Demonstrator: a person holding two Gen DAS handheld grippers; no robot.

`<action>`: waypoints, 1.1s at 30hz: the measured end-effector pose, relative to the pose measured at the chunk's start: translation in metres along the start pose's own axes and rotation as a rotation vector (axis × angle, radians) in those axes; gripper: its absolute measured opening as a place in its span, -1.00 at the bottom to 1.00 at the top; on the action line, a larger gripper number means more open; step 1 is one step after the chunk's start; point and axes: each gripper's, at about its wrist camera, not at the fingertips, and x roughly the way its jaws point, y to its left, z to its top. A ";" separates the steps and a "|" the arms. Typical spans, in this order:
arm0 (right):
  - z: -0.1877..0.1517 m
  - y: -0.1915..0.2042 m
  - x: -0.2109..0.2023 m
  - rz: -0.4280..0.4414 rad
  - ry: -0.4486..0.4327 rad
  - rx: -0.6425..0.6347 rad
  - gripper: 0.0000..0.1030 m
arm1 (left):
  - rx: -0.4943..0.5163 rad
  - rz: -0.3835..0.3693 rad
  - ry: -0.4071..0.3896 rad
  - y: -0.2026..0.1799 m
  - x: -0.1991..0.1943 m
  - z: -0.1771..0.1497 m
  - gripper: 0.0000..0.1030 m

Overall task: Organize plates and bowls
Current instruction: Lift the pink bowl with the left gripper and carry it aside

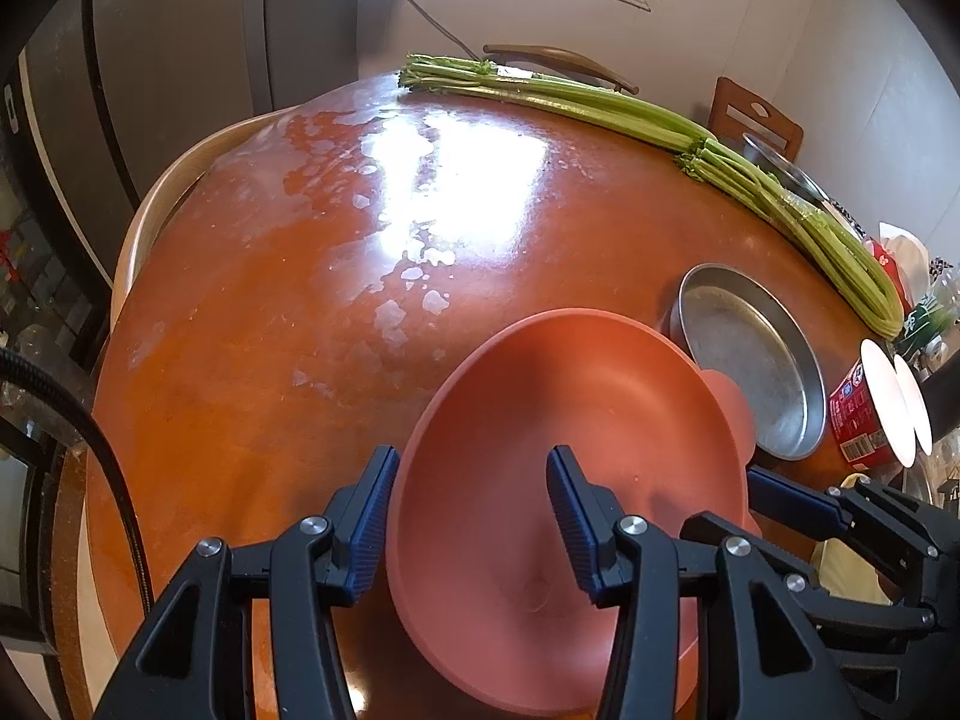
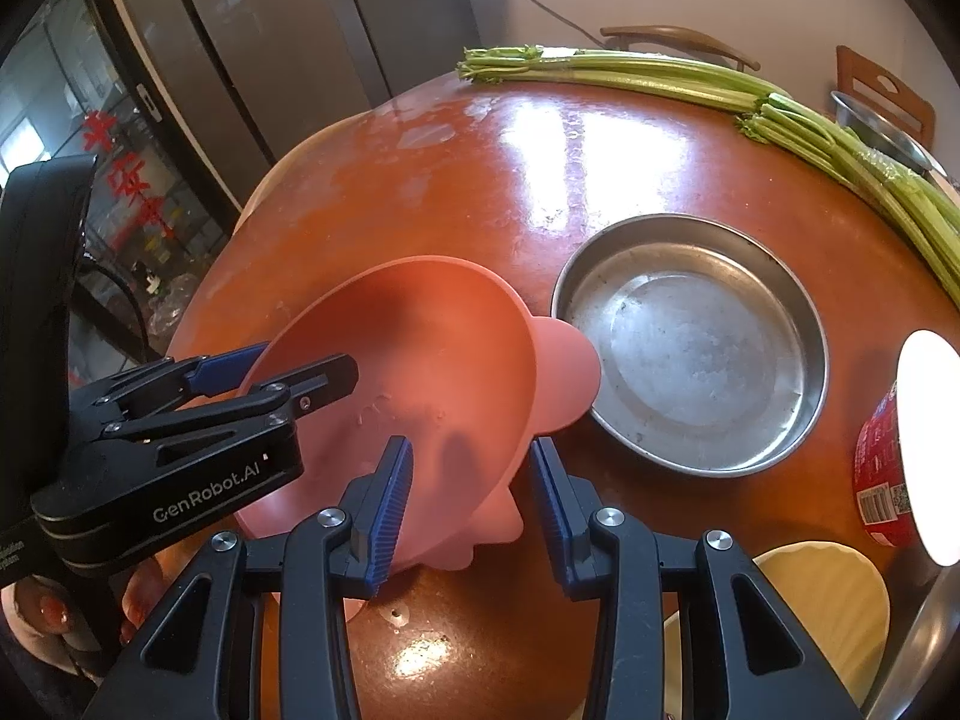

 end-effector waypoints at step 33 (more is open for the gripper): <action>-0.014 0.001 -0.009 0.023 0.016 -0.001 -0.13 | 0.014 -0.004 0.002 -0.006 0.007 0.008 -0.02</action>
